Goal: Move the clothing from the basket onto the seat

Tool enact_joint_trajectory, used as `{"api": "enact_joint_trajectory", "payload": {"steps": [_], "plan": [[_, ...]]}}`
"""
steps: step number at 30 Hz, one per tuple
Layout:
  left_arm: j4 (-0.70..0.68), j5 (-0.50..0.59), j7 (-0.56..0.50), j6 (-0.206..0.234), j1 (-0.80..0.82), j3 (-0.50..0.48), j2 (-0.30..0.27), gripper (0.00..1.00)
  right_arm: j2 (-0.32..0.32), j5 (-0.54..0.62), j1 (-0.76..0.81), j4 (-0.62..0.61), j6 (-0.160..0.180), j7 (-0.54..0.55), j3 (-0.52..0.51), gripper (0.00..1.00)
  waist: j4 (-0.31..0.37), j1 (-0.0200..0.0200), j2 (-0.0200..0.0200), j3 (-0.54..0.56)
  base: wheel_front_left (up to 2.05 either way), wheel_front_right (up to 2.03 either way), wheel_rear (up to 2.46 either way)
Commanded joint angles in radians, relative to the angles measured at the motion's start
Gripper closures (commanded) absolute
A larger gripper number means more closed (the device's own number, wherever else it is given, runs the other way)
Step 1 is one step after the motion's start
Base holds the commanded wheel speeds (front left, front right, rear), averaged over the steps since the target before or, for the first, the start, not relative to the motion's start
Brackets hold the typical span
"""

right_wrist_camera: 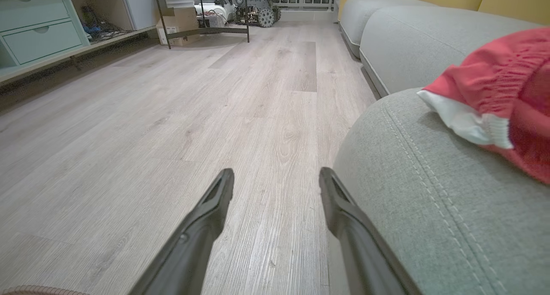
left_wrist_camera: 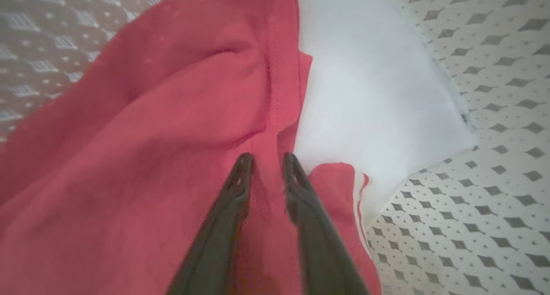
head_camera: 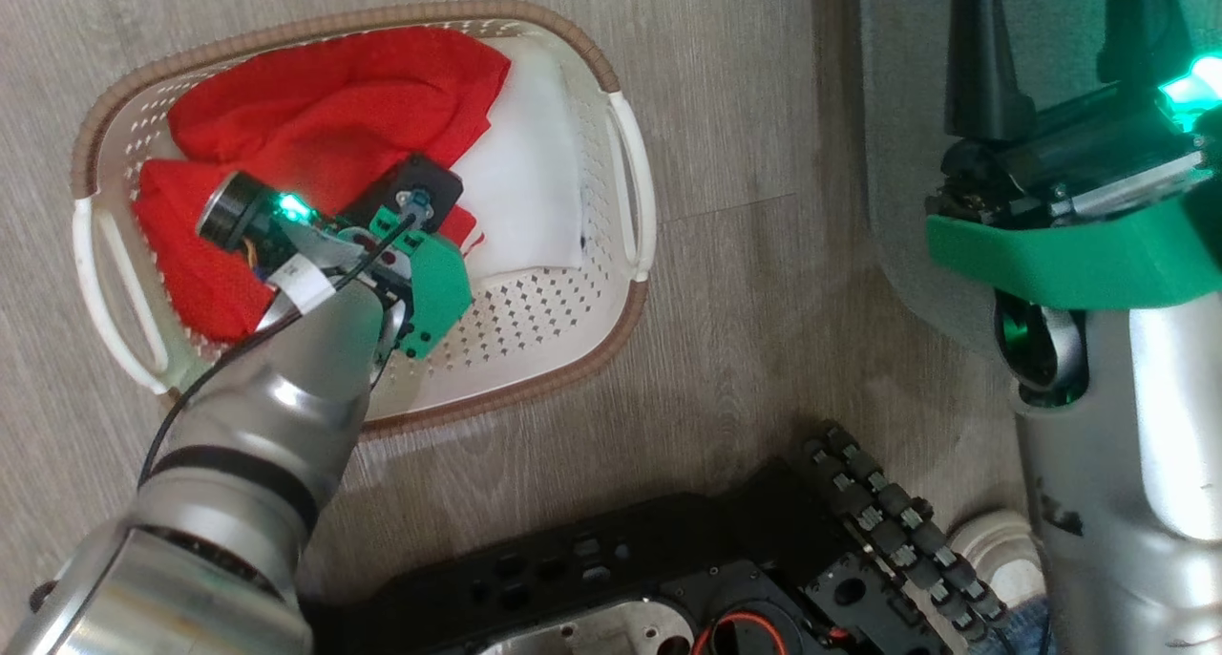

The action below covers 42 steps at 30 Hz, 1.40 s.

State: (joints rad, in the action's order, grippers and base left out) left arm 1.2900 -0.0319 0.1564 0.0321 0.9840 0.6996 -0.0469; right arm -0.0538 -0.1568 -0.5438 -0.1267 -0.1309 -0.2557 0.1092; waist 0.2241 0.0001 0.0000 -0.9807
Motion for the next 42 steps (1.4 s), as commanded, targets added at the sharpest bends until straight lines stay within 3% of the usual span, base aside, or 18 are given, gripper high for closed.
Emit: {"api": "enact_joint_trajectory", "payload": {"steps": [1,2,10,21,31,42], "plan": [[-0.005,0.002,-0.005,0.012,-0.016,-0.008,-0.017,0.64,0.004,-0.003,0.028,-0.041,0.0,-0.006,0.018,0.0,0.002,-0.0001,0.0,0.002,0.0,0.0,0.0],[-0.003,0.002,-0.013,0.019,-0.016,-0.003,-0.018,1.0,0.004,-0.003,0.029,-0.043,0.0,-0.006,0.017,0.0,0.004,-0.0001,0.0,0.003,0.0,0.0,0.0],[-0.001,-0.01,0.003,0.021,-0.02,0.014,-0.011,1.0,0.004,-0.002,0.034,-0.031,0.0,-0.006,0.003,0.0,-0.013,-0.0001,0.0,0.031,0.0,0.0,0.0],[-0.05,-0.055,0.08,-0.019,-0.074,0.035,-0.004,1.0,0.004,-0.008,0.048,0.029,0.0,-0.006,-0.008,0.0,-0.048,-0.0001,0.0,0.167,0.0,0.0,0.0],[-0.251,-0.167,0.105,-0.045,-0.155,0.023,-0.004,1.0,0.004,0.007,0.114,0.114,0.0,-0.006,-0.036,0.0,-0.094,-0.0001,0.0,0.381,0.0,0.0,0.0],[-0.511,-0.227,0.105,-0.023,-0.228,-0.055,-0.04,1.0,0.004,0.029,0.239,0.21,0.0,-0.006,-0.079,0.0,-0.129,-0.0001,0.0,0.647,0.0,0.0,0.0]]}}
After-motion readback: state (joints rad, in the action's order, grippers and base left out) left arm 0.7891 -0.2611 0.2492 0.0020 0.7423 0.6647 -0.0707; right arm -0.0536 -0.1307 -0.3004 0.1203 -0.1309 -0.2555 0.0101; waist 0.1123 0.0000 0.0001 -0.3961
